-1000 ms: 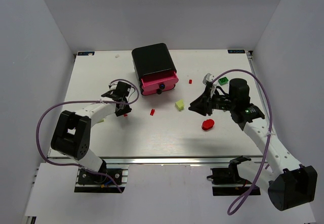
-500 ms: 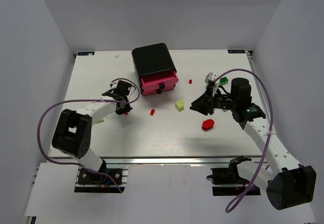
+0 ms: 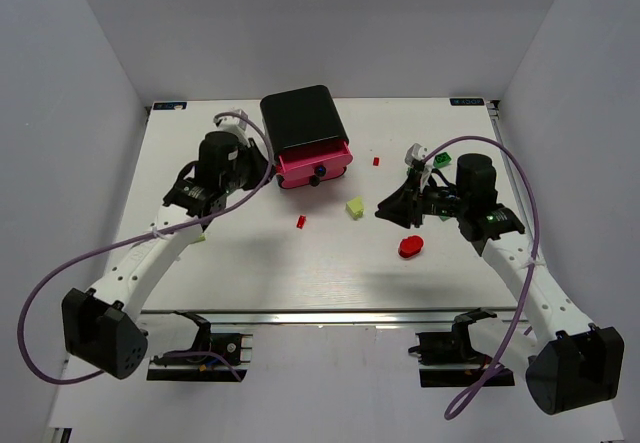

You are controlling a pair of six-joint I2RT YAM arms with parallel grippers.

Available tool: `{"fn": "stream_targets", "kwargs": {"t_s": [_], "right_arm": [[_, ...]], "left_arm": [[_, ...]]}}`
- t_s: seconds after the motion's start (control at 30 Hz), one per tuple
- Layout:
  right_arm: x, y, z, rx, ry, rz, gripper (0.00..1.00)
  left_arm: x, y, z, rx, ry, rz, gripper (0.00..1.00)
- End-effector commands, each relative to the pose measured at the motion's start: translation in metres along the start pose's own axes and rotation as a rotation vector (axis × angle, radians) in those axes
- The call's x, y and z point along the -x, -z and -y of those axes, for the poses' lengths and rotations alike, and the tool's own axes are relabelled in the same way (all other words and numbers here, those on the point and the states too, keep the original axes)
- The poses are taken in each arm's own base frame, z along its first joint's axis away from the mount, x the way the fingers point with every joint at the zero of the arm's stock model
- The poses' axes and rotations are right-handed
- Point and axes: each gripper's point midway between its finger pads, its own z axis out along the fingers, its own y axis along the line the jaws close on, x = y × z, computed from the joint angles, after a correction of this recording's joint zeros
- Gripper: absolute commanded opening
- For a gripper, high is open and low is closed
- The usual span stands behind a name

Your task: Sort the legos into containers by color

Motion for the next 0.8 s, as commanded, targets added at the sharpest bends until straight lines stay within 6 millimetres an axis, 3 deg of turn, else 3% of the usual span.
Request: {"fn": "stream_targets", "kwargs": {"t_s": [0.0, 0.13, 0.17, 0.23, 0.3, 0.47, 0.57, 0.77], "right_arm": [[0.0, -0.001, -0.002, 0.024, 0.004, 0.003, 0.33], [-0.004, -0.002, 0.001, 0.02, -0.006, -0.005, 0.33], [-0.005, -0.003, 0.001, 0.022, -0.008, -0.008, 0.33], [-0.008, -0.004, 0.002, 0.021, -0.014, -0.013, 0.33], [-0.009, -0.004, 0.003, 0.021, -0.016, -0.015, 0.33], [-0.009, -0.004, 0.005, 0.014, -0.013, -0.02, 0.34], [-0.01, -0.004, 0.006, 0.009, -0.012, -0.019, 0.35], [-0.012, -0.005, 0.006, 0.019, -0.021, -0.025, 0.38]], "left_arm": [[0.033, 0.013, 0.044, -0.15, -0.019, 0.067, 0.0], [0.054, -0.004, 0.062, -0.171, -0.005, 0.091, 0.0], [0.05, -0.016, 0.064, -0.165, -0.006, 0.071, 0.0], [0.06, -0.023, 0.073, -0.172, -0.003, 0.082, 0.0], [0.055, -0.038, 0.072, -0.14, -0.006, 0.059, 0.0], [0.051, -0.052, 0.075, -0.119, -0.007, 0.043, 0.0], [0.049, -0.059, 0.073, -0.09, -0.006, 0.043, 0.06], [0.048, -0.069, 0.064, -0.037, -0.004, 0.043, 0.28]]}}
